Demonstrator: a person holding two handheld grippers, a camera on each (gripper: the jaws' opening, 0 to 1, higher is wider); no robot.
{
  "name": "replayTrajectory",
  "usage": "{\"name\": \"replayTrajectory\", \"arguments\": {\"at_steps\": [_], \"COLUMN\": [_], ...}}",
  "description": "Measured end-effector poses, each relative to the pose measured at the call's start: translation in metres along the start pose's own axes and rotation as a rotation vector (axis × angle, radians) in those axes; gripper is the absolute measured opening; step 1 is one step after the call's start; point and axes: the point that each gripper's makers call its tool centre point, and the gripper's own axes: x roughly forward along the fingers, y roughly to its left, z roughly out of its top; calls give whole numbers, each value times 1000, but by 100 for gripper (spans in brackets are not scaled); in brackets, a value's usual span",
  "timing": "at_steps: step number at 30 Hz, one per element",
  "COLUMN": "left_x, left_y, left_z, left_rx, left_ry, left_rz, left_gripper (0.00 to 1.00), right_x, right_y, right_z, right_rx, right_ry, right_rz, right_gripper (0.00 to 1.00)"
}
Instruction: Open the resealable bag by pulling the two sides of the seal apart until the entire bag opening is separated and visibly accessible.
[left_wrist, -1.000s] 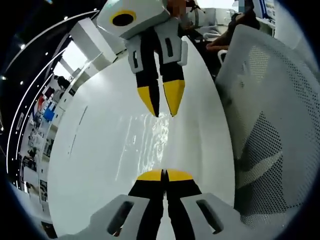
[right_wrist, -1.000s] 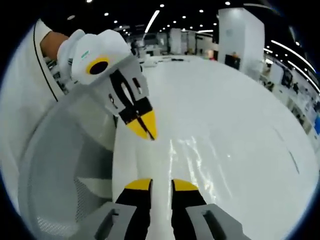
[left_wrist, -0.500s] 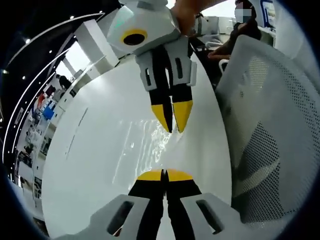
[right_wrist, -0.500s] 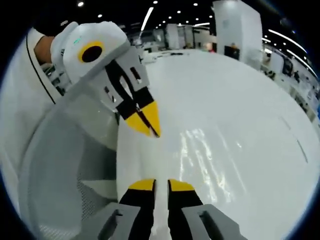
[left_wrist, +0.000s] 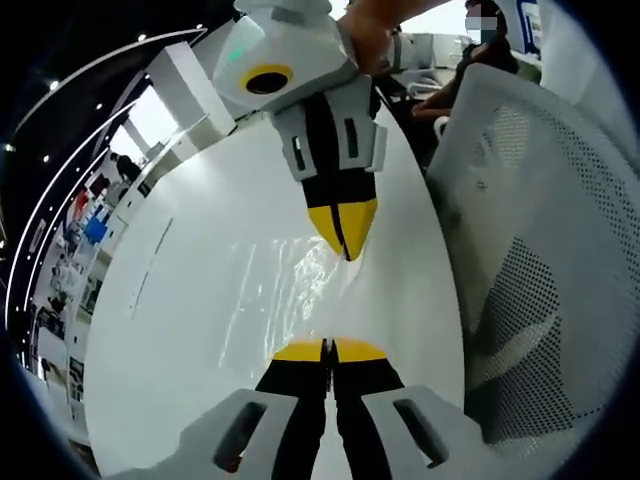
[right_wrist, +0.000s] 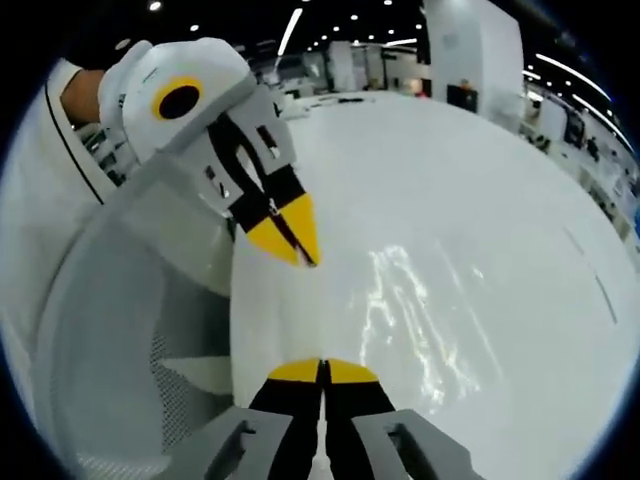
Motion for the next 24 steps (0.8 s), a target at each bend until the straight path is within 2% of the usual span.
{"name": "replayTrajectory", "arguments": {"at_steps": [5, 9, 12, 24], "left_x": [-1, -3, -4, -3], "left_y": [-2, 1, 3, -3], "left_z": [-2, 2, 9, 15], "left_rx": [20, 50, 92, 138], "left_ry": [3, -18, -49, -61], "left_rz": [3, 25, 45, 31], "left_gripper": [16, 30, 26, 11], "right_x": [1, 1, 1, 2], "right_y": [0, -3, -4, -7], "right_z": [1, 3, 4, 6], "right_rx": [-24, -13, 4, 17], "right_ry": [20, 43, 51, 68], "right_rz": [-7, -18, -15, -19], "right_gripper": [0, 0, 0, 0]}}
